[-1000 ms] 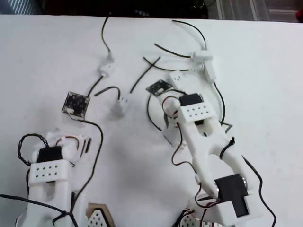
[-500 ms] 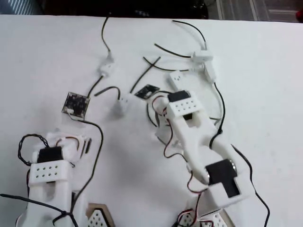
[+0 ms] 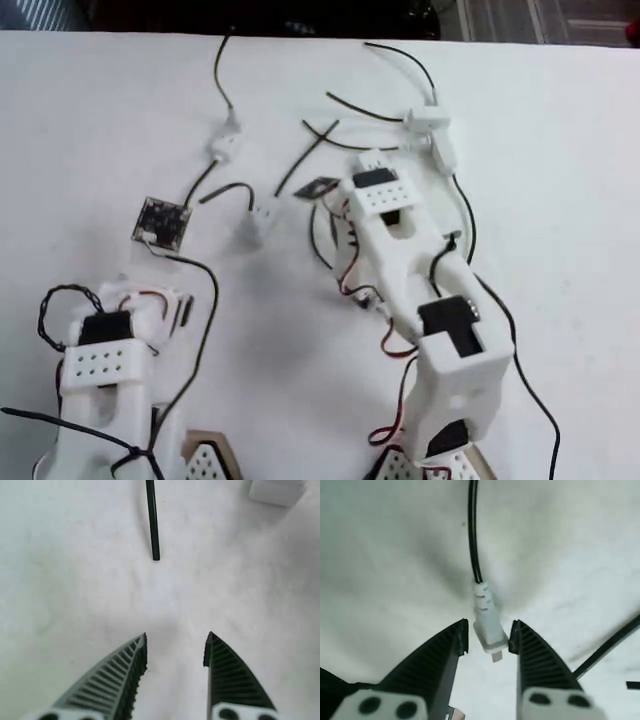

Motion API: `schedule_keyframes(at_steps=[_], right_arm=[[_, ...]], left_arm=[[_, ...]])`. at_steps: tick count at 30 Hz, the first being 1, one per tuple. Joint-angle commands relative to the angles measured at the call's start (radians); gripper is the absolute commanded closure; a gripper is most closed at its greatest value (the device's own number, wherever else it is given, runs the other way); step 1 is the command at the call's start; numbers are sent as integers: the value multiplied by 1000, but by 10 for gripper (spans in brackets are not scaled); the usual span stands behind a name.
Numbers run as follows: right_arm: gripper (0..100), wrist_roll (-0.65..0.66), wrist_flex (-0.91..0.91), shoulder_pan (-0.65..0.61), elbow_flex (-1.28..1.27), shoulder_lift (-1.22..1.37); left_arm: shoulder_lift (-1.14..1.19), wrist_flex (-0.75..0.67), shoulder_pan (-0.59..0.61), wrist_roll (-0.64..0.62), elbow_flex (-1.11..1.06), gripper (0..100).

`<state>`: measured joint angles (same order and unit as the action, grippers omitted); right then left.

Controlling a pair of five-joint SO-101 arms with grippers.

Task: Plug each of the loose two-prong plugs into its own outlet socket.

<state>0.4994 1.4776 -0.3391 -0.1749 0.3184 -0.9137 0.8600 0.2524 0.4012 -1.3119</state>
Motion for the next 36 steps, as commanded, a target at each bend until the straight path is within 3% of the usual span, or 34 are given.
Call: schedule_keyframes(at_steps=[1, 29, 36], right_arm=[[943, 5, 10, 8, 38, -10], [934, 6, -27, -39, 37, -1], [891, 6, -27, -41, 37, -1]], left_arm=[[-19, -17, 2, 11, 8, 808], [-19, -17, 2, 11, 6, 808], [-19, -17, 2, 11, 6, 808]])
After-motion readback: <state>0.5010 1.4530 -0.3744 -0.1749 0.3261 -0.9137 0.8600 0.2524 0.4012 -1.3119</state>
